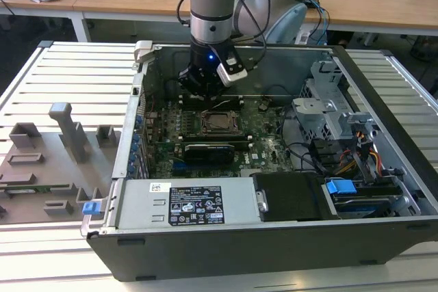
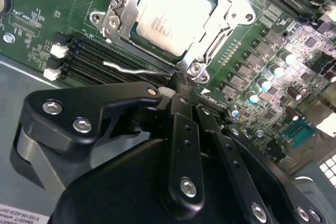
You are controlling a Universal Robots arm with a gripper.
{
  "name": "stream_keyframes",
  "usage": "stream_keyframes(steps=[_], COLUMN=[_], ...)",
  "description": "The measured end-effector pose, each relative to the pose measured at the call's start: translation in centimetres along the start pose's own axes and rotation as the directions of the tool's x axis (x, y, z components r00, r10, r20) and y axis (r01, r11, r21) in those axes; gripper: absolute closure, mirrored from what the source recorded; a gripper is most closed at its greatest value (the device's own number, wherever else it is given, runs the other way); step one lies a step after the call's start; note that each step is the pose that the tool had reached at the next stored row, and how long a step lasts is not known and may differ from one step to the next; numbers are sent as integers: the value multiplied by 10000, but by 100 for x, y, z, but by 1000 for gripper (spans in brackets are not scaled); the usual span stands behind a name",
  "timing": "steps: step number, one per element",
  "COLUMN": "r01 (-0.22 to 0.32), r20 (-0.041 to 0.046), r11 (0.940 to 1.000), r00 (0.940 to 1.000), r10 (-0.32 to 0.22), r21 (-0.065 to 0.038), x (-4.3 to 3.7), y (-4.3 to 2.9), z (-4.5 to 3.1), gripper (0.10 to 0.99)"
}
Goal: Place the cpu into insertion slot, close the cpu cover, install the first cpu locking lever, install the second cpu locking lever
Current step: 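Install the first cpu locking lever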
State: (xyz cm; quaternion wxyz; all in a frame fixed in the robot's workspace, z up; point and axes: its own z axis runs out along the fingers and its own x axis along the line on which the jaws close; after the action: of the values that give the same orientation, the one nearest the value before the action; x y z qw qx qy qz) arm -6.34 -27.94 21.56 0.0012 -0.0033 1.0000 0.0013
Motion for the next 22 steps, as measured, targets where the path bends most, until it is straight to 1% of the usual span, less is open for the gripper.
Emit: stream_keyframes(steps=[3, 8, 11, 12, 14, 17, 22], r01=[-1, -2, 0, -4, -24, -35, -52], r20=[1, -1, -2, -3, -3, -4, -7], r11=[10000, 9997, 9994, 9992, 9983, 9982, 9984], r00=[10000, 10000, 10000, 10000, 10000, 10000, 10000], r10=[1, 2, 0, 4, 24, 35, 53], r21=[2, 244, 344, 402, 588, 594, 556], x=[-2, -188, -240, -255, -305, -352, -427], y=[3, 15, 34, 48, 87, 96, 96], z=[1, 18, 28, 30, 36, 50, 73], gripper=[980, 980, 980, 980, 980, 980, 980])
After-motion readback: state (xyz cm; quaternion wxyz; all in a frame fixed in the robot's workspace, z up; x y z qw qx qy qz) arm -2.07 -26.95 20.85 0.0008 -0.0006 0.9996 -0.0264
